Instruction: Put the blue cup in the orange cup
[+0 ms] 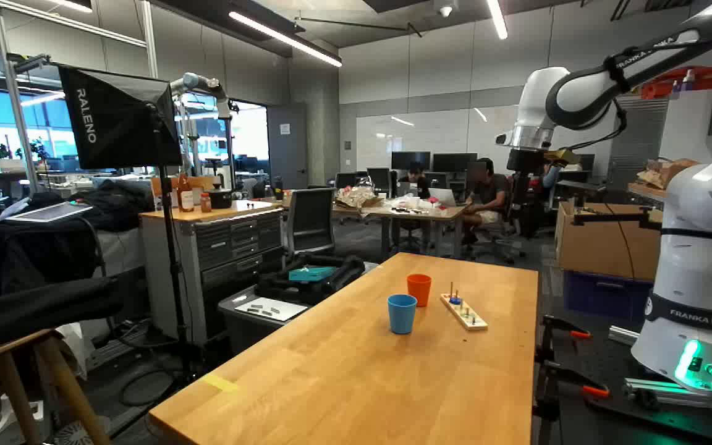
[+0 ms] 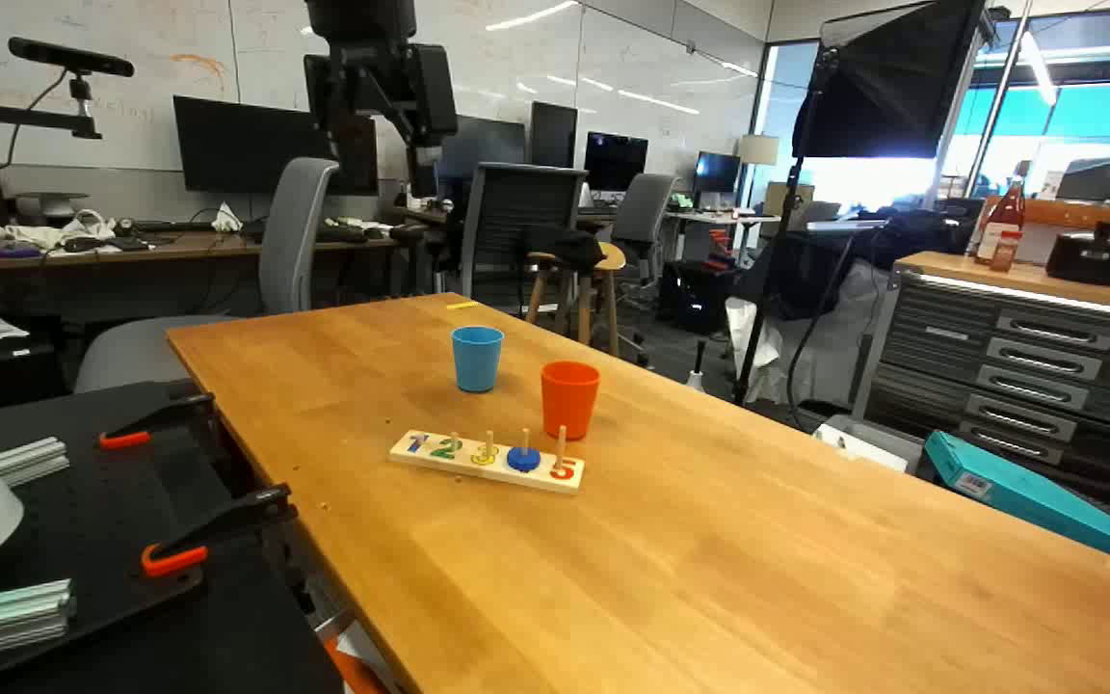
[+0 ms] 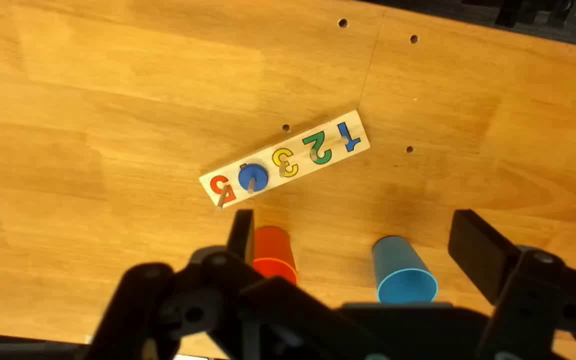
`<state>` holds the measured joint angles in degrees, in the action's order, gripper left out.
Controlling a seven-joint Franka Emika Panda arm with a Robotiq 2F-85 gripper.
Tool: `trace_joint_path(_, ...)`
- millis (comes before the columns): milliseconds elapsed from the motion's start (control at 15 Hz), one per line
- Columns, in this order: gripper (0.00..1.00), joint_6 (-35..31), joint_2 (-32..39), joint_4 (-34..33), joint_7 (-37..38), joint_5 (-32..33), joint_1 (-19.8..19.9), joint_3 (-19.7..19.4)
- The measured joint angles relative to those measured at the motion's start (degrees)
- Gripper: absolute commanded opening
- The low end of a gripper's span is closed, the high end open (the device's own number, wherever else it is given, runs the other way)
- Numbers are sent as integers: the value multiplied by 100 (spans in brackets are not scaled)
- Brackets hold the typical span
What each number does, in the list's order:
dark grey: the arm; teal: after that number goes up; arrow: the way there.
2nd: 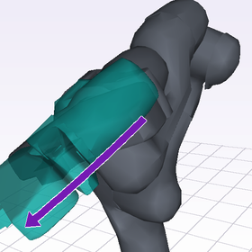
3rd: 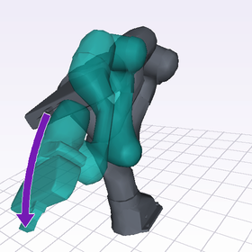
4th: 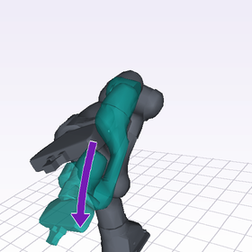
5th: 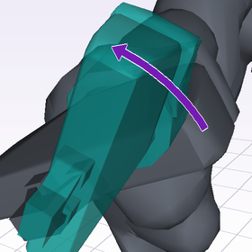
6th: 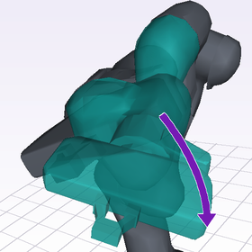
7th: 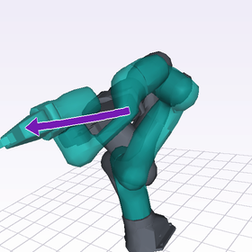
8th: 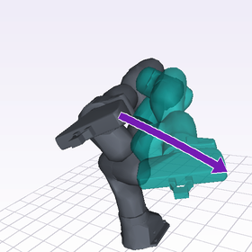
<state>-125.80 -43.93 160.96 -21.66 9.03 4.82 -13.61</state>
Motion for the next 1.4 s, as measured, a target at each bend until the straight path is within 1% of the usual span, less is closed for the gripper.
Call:
trace_joint_path(200,100,38,43,69,0,0,0,1)
trace_joint_path(533,100,17,130,2,0,-19,-27,11)
trace_joint_path(733,100,-435,459,-36,49,-310,-278,71)
trace_joint_path(933,100,-1237,1188,-127,170,-849,-782,213)
trace_joint_path(1200,100,-2346,2450,-331,235,-1595,-1467,516)
trace_joint_path(1400,100,-3029,3408,-584,235,-2136,-1850,805)
